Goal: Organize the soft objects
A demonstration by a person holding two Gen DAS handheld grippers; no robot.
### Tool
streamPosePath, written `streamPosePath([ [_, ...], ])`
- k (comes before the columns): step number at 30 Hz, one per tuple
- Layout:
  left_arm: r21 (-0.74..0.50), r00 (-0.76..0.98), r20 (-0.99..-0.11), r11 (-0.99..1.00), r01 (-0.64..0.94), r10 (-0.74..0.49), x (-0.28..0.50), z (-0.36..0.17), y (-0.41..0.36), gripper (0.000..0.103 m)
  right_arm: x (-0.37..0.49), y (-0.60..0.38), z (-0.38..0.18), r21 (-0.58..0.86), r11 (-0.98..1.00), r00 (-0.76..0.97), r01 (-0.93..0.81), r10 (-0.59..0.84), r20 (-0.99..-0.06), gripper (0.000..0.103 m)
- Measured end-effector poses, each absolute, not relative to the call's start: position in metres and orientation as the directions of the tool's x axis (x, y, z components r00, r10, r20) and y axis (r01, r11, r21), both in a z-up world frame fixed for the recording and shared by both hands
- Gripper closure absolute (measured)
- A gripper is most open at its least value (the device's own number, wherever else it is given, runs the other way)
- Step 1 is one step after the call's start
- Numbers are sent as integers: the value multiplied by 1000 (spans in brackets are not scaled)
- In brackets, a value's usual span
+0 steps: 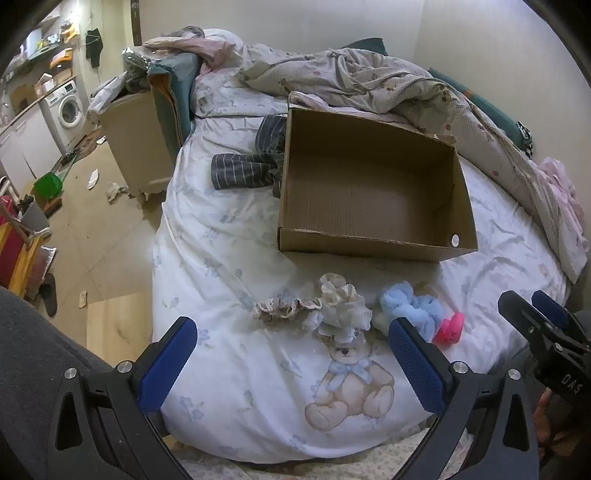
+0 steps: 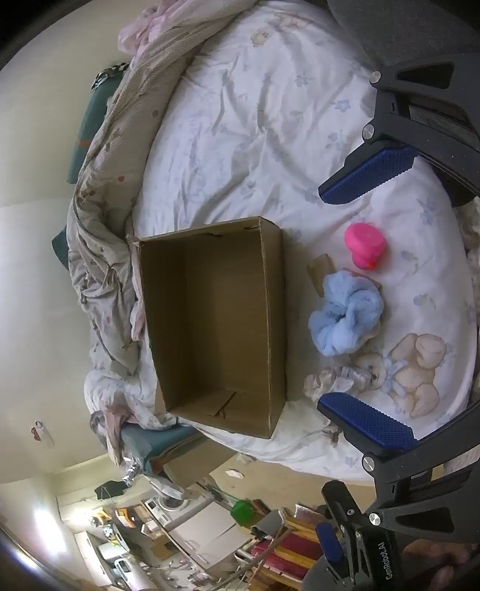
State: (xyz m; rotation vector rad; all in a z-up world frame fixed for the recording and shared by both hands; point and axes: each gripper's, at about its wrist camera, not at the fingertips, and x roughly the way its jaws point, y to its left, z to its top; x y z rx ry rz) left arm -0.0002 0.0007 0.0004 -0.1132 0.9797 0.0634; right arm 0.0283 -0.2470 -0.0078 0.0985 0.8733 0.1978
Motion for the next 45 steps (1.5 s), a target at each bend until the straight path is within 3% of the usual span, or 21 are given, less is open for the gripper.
streamPosePath([
  [45,-65,545,-838,993,-101,0,1,-3,-2,0,29,-248,-9,168,977,618,-130,213,-757,0],
])
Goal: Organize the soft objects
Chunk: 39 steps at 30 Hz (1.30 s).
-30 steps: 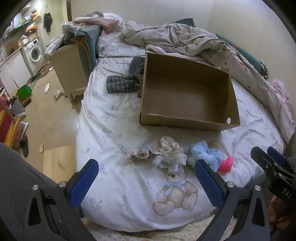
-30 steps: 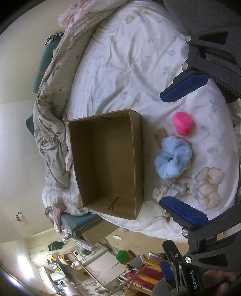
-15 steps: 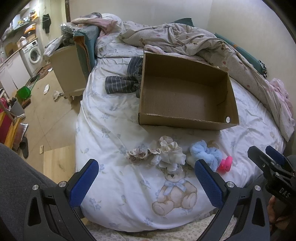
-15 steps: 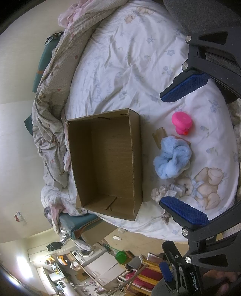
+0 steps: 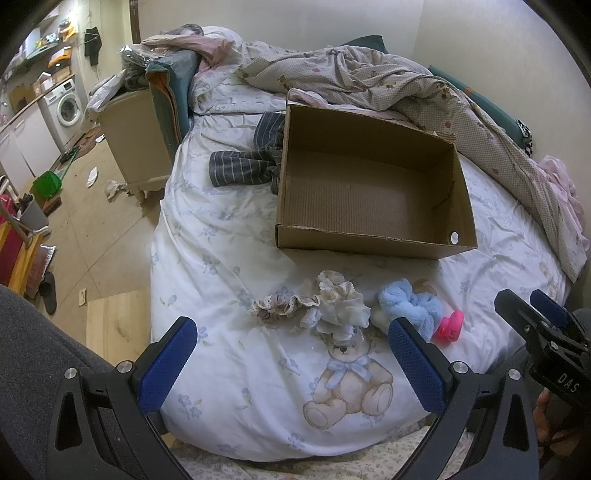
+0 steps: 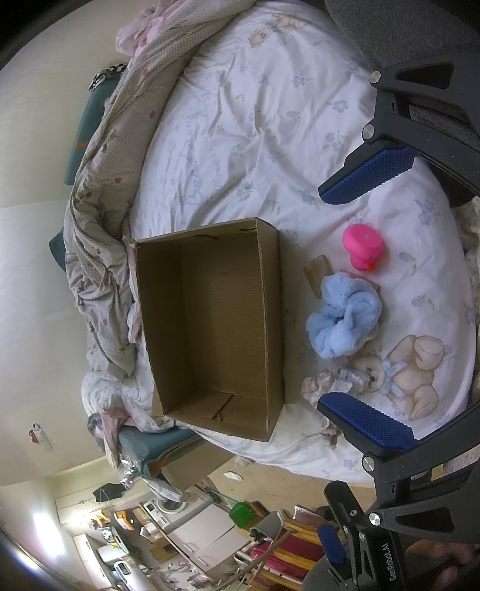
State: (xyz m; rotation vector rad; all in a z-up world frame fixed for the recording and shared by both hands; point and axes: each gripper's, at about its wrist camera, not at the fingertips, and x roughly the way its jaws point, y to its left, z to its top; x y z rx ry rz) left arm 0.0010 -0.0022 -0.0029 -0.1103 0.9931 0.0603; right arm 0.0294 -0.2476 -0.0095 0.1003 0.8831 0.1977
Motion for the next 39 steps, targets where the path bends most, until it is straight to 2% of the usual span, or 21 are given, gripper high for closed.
streamPosePath([
  [39,-70,540,-841,993,-99,-5,-1,-4,-4,0,27,-238,-9,180,975,614,-127,220,-758,0],
])
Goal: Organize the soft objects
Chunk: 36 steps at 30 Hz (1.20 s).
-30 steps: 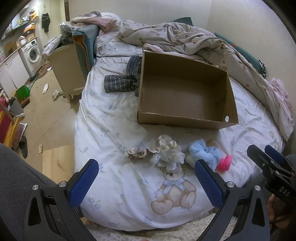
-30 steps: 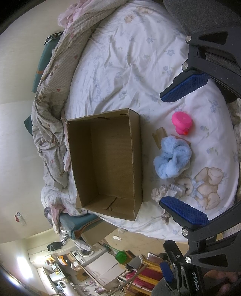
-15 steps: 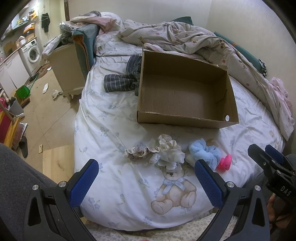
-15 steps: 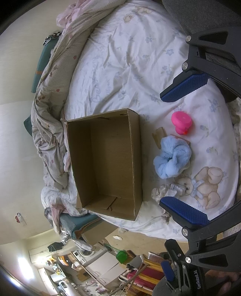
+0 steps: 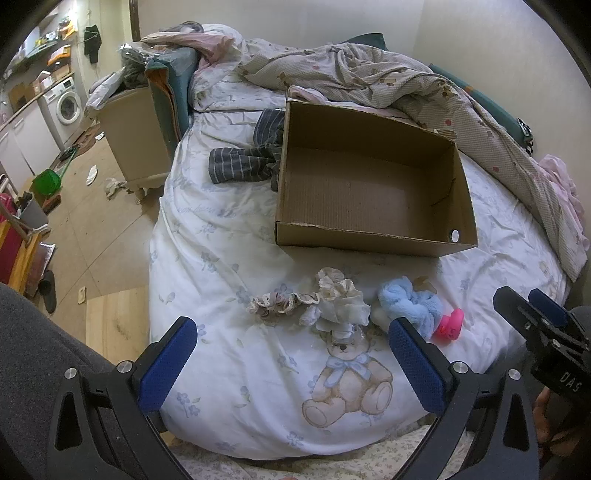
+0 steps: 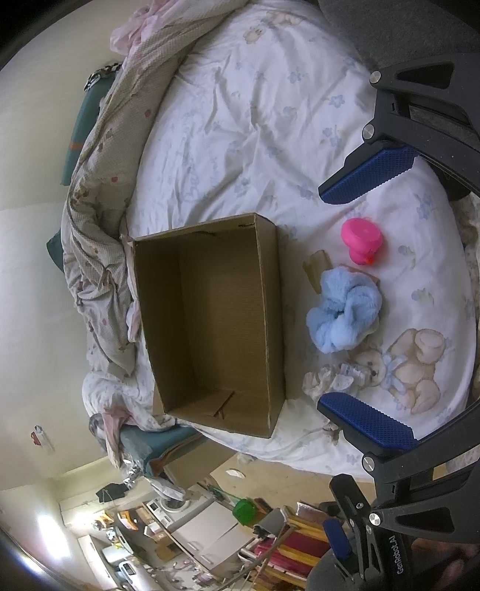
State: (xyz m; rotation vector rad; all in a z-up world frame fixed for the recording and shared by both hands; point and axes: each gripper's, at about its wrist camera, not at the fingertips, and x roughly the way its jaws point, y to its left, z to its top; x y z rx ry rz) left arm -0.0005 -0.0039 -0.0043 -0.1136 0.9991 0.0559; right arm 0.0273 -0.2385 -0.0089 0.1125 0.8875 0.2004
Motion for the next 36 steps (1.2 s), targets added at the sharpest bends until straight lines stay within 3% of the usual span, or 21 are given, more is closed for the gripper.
streamPosePath([
  [15,-66,500,-866,990,-125,5,6,-10,1,0,35,-246,-6,208,973,599,-103,228,-768,0],
  [18,-61,479,-878,989,-137,12,15,-9,6,0,59,-265,-9,289,956,518,-52,273,-810,0],
  [23,-74,428,-903,976,-204,21,26,-20,20,0,93,-284,-38,296,955,335,0,279,-900,0],
  [29,-89,369,-929,958,-271,18,34,-31,36,0,108,-280,-96,258,966,98,8,256,-962,26],
  [31,-92,357,-934,952,-292,19,36,-33,42,0,108,-274,-111,266,964,44,14,265,-963,45],
  [36,-85,319,-947,934,-347,33,43,-36,57,0,107,-253,-139,253,967,-10,5,253,-967,56],
])
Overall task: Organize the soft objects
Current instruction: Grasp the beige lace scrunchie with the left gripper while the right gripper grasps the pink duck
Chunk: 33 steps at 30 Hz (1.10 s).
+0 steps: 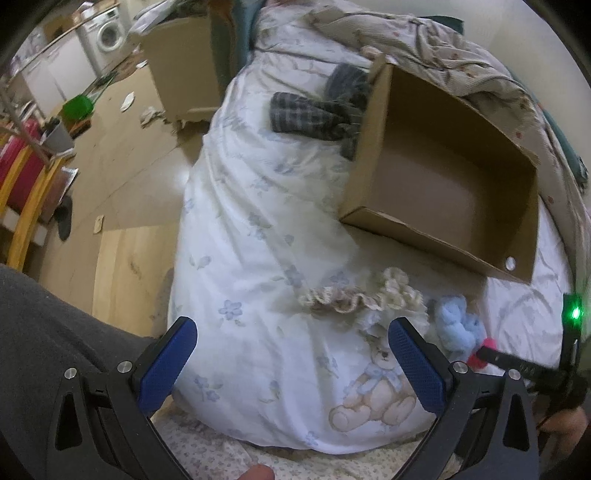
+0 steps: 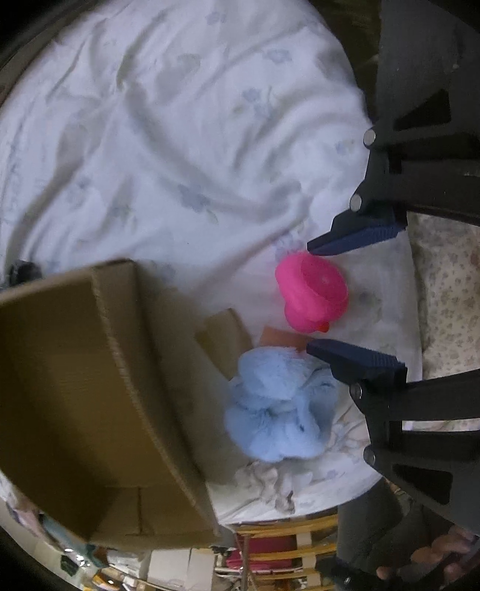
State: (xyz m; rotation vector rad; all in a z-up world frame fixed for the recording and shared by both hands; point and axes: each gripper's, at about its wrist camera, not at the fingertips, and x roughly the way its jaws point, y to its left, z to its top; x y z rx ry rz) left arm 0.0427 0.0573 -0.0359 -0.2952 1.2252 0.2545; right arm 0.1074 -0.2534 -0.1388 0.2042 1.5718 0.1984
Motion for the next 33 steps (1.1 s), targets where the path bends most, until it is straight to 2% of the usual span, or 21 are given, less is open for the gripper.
streamPosePath([
  [5,-90,286,-958,916,-392,28,54,-41,69,0,112,-245,-146,238,971,-5,-11,238,-971,57],
  [7,-101,275,-961,912,-397,13,59,-43,71,2,113,-248,-140,243,970,21,-17,243,-970,65],
  [9,-119,272,-962,913,-391,-9,67,-44,71,15,113,-254,-126,253,967,70,-17,254,-965,70],
  [12,-141,253,-966,916,-375,-46,80,-48,69,19,111,-265,-101,304,953,169,4,299,-939,73],
  [13,-149,237,-969,918,-367,-62,85,-52,67,19,110,-269,-92,328,945,205,4,320,-925,89],
  [14,-149,217,-973,921,-361,-73,90,-58,65,21,110,-271,-84,340,940,234,-2,331,-914,98],
  [15,-151,205,-975,922,-358,-80,94,-63,62,21,110,-275,-77,362,932,262,-4,351,-899,101],
  [18,-144,138,-985,920,-365,-99,107,-87,57,26,109,-275,-67,383,924,303,-19,370,-878,101],
  [23,-144,70,-990,913,-381,-127,114,-120,53,26,118,-287,-88,386,921,201,42,371,-907,101],
  [24,-147,56,-989,912,-383,-136,115,-126,52,26,118,-288,-92,365,929,190,56,349,-918,97],
  [25,-156,42,-988,911,-383,-151,117,-133,50,26,117,-288,-98,347,936,170,64,332,-928,88],
  [26,-163,41,-986,909,-384,-159,117,-136,50,33,117,-288,-105,349,934,147,72,337,-930,81],
  [27,-171,43,-985,909,-381,-168,119,-139,49,47,118,-288,-113,376,923,114,89,365,-924,69],
  [28,-183,40,-983,908,-376,-182,121,-141,48,55,117,-287,-120,397,912,90,105,389,-917,55],
  [29,-189,38,-981,908,-373,-188,122,-143,48,69,118,-286,-128,408,905,56,122,404,-913,49],
  [30,-193,38,-981,909,-370,-193,123,-143,49,83,119,-283,-134,406,905,34,128,405,-914,48],
  [33,-211,67,-977,905,-370,-201,124,-138,55,92,121,-280,-146,405,905,-3,131,409,-913,48],
])
